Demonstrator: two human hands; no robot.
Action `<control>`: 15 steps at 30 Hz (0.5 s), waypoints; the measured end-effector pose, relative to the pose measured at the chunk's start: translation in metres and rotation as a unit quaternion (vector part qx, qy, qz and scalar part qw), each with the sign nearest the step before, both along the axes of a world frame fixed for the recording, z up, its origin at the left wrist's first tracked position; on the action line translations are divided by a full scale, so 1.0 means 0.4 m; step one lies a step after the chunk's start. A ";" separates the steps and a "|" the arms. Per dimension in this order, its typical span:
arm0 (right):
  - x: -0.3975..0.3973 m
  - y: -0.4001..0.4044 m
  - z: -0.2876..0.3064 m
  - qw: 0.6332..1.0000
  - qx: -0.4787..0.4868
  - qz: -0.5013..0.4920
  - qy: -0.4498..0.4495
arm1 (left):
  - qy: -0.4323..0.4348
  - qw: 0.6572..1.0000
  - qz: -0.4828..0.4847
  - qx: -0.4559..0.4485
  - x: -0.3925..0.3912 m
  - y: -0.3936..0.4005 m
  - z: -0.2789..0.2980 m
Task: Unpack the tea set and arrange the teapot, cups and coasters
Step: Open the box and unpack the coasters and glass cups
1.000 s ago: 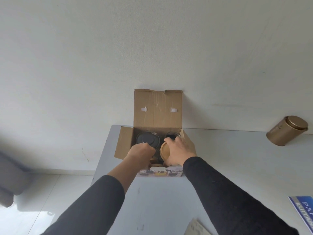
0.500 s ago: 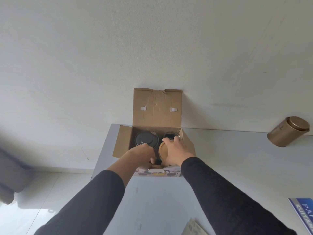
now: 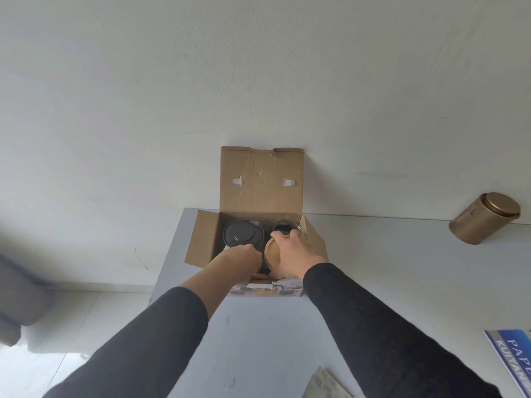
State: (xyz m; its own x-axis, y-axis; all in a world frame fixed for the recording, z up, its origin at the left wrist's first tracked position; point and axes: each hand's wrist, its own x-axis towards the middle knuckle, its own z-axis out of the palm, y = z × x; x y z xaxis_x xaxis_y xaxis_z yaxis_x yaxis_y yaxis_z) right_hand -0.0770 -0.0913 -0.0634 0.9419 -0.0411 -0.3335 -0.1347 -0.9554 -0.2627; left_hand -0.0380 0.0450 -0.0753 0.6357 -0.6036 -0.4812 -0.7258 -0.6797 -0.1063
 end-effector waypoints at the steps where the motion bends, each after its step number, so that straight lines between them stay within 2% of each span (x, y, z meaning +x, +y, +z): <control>1: 0.000 0.000 -0.001 1.000 -0.001 0.000 0.000 | -0.001 1.000 -0.001 -0.003 -0.001 0.003 -0.001; 10: -0.014 0.000 -0.010 1.000 0.010 -0.004 -0.020 | -0.010 1.000 0.013 -0.025 -0.014 0.020 -0.019; 15: -0.022 -0.005 0.005 0.996 0.063 -0.034 -0.051 | -0.010 0.999 0.002 -0.047 -0.021 0.043 -0.001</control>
